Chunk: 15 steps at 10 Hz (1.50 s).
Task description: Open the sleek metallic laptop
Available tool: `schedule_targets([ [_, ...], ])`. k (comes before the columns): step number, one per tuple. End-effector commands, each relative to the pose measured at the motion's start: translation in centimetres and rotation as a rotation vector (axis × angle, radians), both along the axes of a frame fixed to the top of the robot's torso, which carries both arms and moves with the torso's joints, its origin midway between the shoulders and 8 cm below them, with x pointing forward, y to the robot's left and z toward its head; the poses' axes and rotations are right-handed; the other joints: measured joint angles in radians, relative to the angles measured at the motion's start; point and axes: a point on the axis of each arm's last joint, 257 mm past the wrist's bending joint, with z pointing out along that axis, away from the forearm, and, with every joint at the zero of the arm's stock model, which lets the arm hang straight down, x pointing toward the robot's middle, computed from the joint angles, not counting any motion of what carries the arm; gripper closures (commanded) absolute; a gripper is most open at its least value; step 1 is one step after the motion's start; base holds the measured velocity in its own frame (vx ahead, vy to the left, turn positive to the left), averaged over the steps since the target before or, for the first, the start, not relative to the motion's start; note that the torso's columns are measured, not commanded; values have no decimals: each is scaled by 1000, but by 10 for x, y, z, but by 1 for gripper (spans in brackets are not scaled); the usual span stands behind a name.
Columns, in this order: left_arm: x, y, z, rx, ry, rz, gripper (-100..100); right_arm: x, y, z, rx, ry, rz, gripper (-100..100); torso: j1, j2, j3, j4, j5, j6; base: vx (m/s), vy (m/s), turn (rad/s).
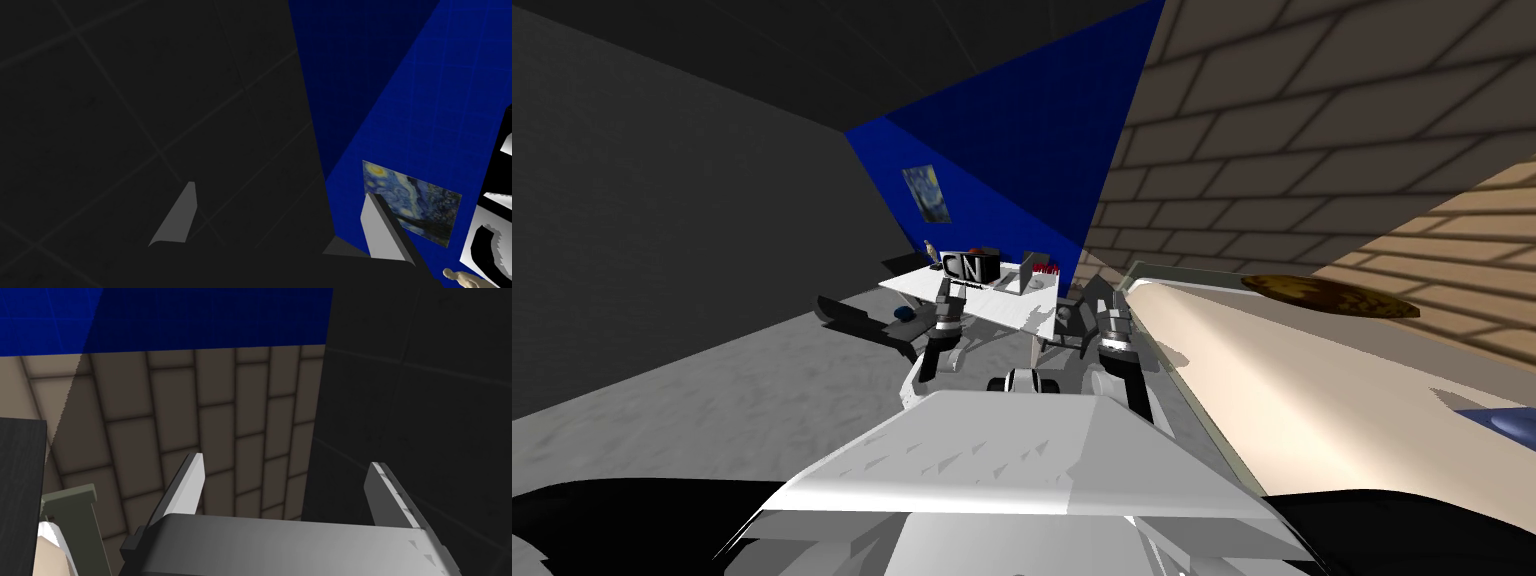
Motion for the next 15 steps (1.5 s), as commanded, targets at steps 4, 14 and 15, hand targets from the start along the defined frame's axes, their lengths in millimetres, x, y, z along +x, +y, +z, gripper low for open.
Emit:
schedule_targets([
  [4,45,-19,-12,17,47,-35,-100,0,0,0,0,0,0,0,0,0,0,0,0,0,7,-24,12],
  [14,126,-64,-32,75,149,-95,-100,0,0,0,0,0,0,0,1,0,0,0,0,0,7,-23,13],
  [15,129,-65,-34,76,155,-95,-100,0,0,0,0,0,0,0,0,0,0,0,0,0,5,-21,5],
])
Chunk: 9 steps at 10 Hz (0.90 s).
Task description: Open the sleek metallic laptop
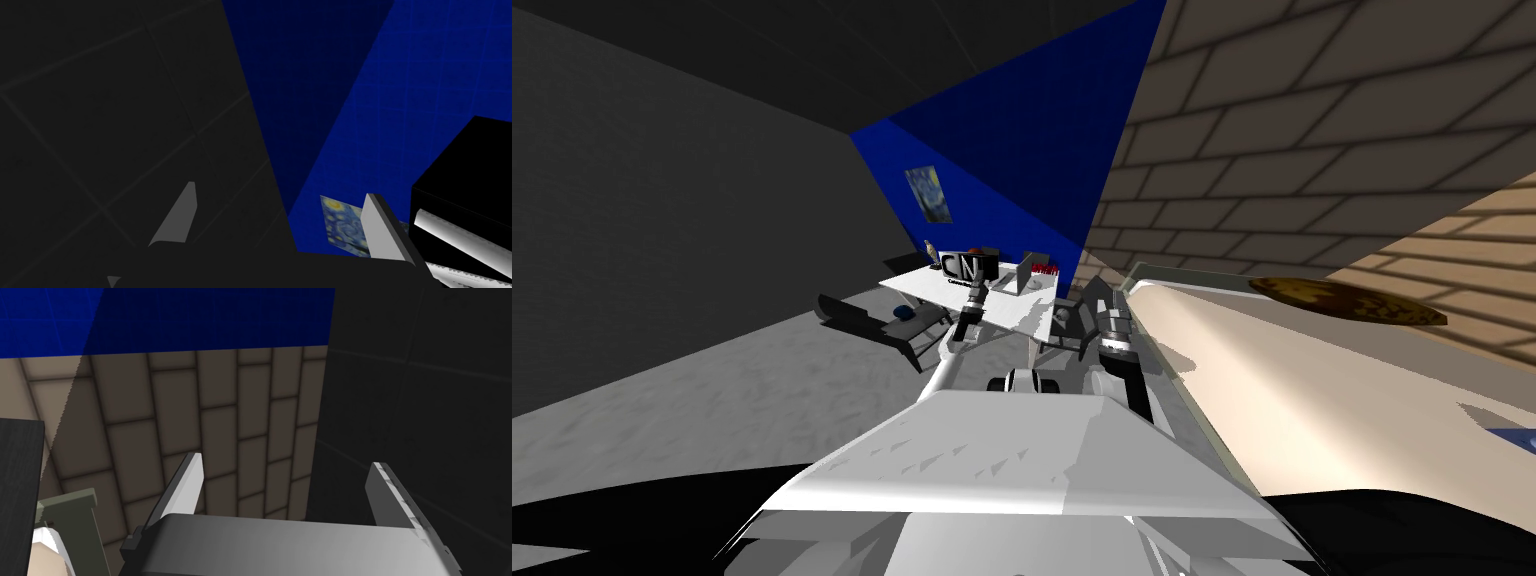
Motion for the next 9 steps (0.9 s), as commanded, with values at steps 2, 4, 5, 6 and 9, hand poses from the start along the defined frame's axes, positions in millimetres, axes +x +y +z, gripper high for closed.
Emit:
schedule_targets([
  [2,32,-20,-9,38,52,-20,-100,0,0,0,0,0,0,0,0,0,0,0,0,0,11,-28,22],
  [4,50,-31,-12,58,77,-31,-100,0,0,0,0,0,0,0,0,0,0,0,0,0,9,-26,9],
  [5,53,-30,-17,59,87,-30,-100,0,0,0,0,0,0,0,0,0,0,0,0,0,8,-23,7],
  [6,62,-39,-17,76,101,-37,-100,0,0,0,0,0,0,0,1,0,0,0,0,0,6,-23,18],
  [9,80,-48,-27,100,140,-43,-100,0,0,0,0,0,0,0,0,0,0,0,0,0,4,-20,10],
])
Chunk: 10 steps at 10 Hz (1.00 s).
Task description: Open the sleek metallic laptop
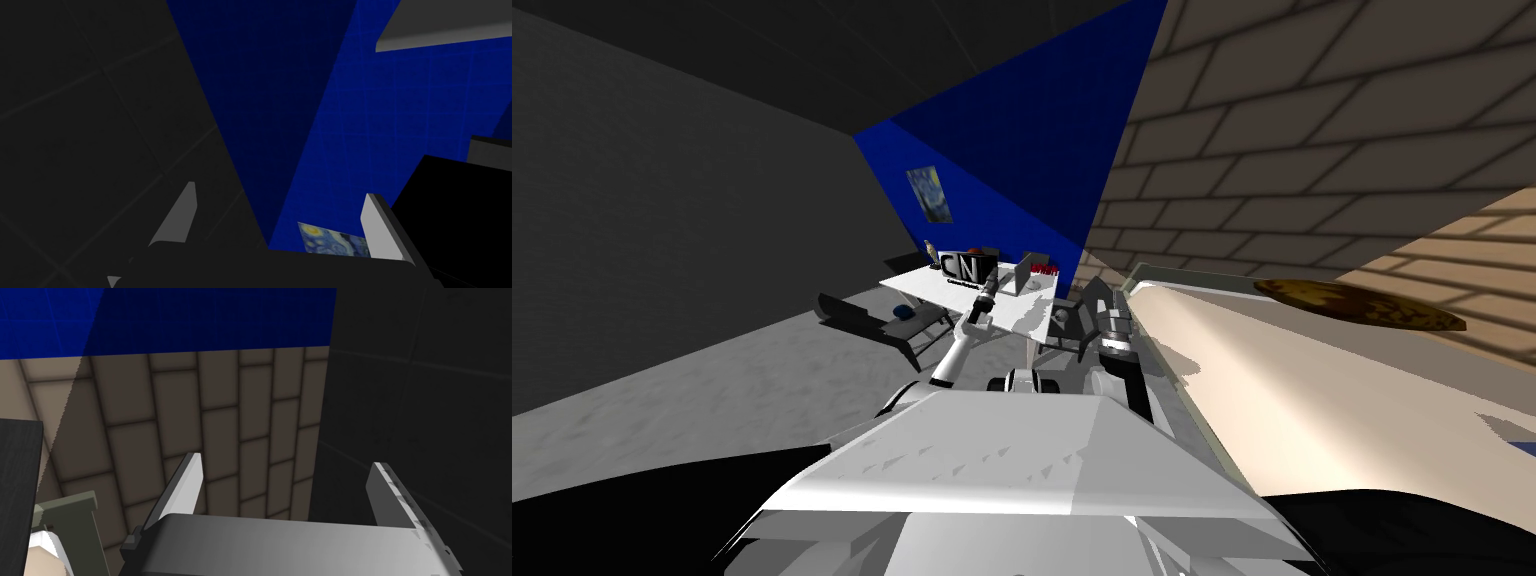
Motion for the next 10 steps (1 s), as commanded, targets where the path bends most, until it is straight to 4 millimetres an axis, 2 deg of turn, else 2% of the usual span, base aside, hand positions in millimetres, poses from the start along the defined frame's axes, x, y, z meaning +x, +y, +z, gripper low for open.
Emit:
schedule_targets([
  [1,21,-12,-5,33,35,-9,-100,0,0,0,0,0,0,0,0,0,0,0,0,0,9,-23,17],
  [2,23,-11,-14,36,53,-6,-100,0,0,0,0,0,0,0,0,0,0,0,0,0,8,-21,7],
  [5,46,-28,-16,79,92,-16,-100,0,0,0,0,0,0,0,0,0,0,0,0,0,6,-22,13],
  [8,59,-34,-30,107,137,-15,-100,0,0,0,0,0,0,0,0,0,0,0,0,0,4,-18,8],
  [9,67,-42,-25,128,144,-20,-100,0,0,0,0,0,0,0,0,0,0,0,0,0,6,-22,15],
  [10,69,-40,-35,132,163,-16,-100,0,0,0,0,0,0,0,0,0,0,0,0,0,6,-19,6],
])
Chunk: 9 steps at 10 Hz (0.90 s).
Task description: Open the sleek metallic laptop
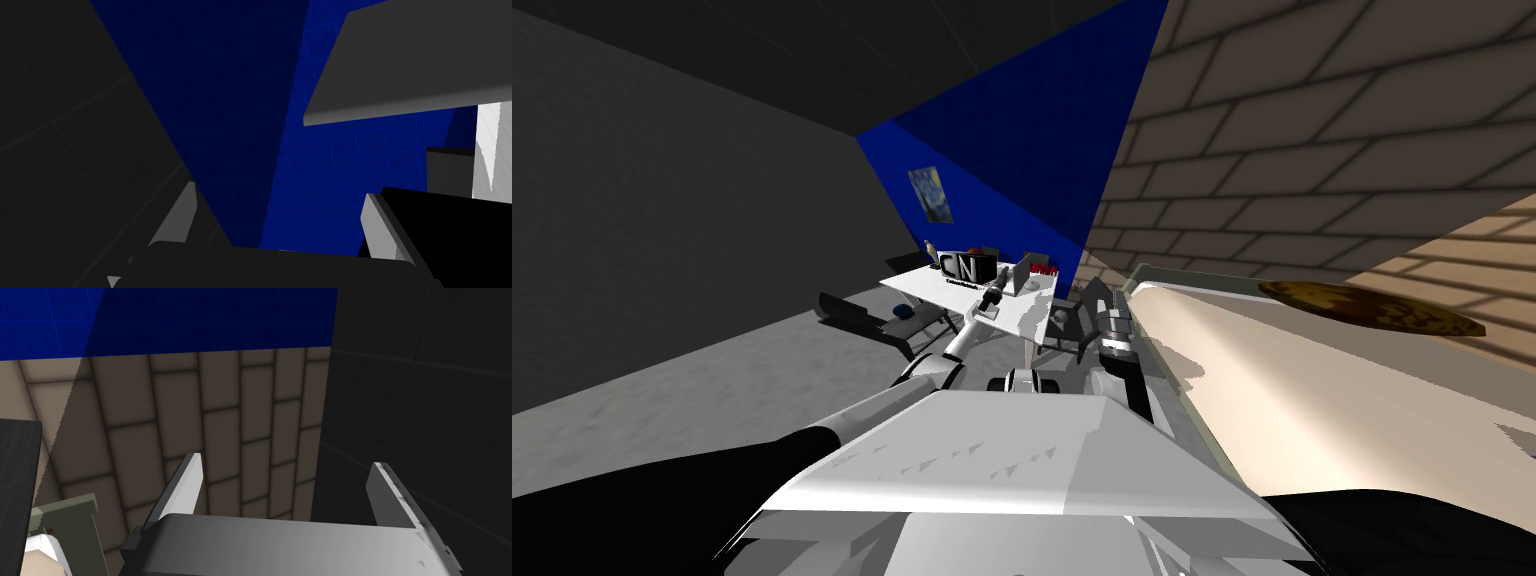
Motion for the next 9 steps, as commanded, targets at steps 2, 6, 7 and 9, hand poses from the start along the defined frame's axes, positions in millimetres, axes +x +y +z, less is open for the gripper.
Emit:
schedule_targets([
  [2,22,-14,-9,61,57,0,-100,0,0,0,0,0,0,0,0,0,0,0,0,0,8,-25,14],
  [6,46,-22,-19,136,121,11,-100,0,0,0,0,0,0,0,0,0,0,0,0,0,7,-27,14],
  [7,47,-19,-28,140,139,15,-100,0,0,0,0,0,0,0,0,0,0,0,0,0,7,-21,5],
  [9,53,-20,-30,163,156,20,-100,0,0,0,0,0,0,0,1,0,0,0,0,0,3,-13,7],
])
